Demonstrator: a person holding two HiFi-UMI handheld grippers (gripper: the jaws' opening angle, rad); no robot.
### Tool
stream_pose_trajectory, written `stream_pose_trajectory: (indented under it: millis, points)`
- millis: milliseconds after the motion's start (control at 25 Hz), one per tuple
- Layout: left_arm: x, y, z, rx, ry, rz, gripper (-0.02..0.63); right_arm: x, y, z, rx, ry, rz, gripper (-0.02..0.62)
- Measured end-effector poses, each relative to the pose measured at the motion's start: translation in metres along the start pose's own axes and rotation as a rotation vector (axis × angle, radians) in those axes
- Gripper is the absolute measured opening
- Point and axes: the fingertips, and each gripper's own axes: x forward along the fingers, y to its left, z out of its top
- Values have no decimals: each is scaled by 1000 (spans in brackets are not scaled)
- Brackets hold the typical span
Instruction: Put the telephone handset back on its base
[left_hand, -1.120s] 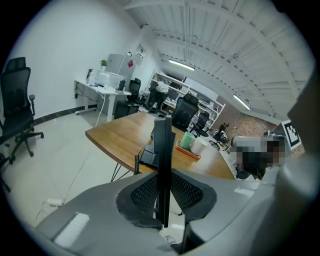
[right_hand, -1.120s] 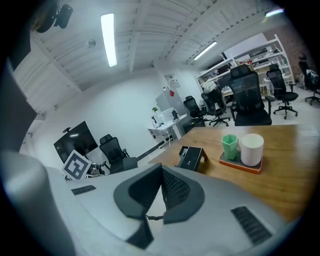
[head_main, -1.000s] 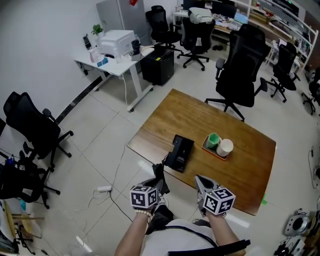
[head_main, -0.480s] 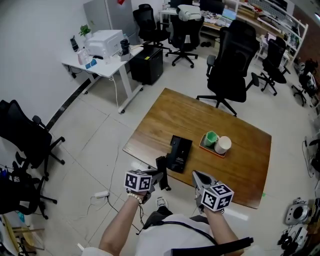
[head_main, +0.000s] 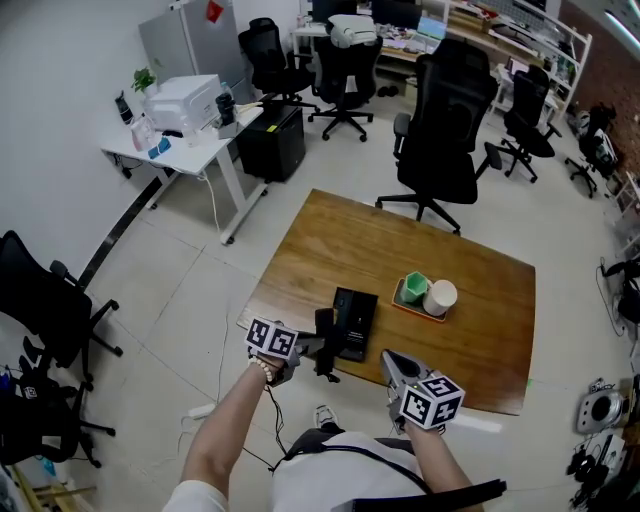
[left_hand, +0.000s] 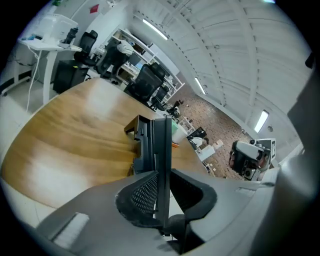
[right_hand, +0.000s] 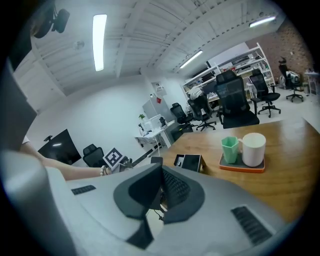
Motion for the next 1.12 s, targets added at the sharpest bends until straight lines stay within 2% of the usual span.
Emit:
stream_pose_trajectory:
  millis: [280,600,1120]
  points:
    - [25,9,25,41,108,-117,69,9,-12,0,48,-10,-49,11]
    - [45,21,40,27,187,-212,69,15,-31,-7,103,-10,-96,11]
    - [59,30,40,-59,189,-340,69,14,-47,-11,147,-11,-150,11]
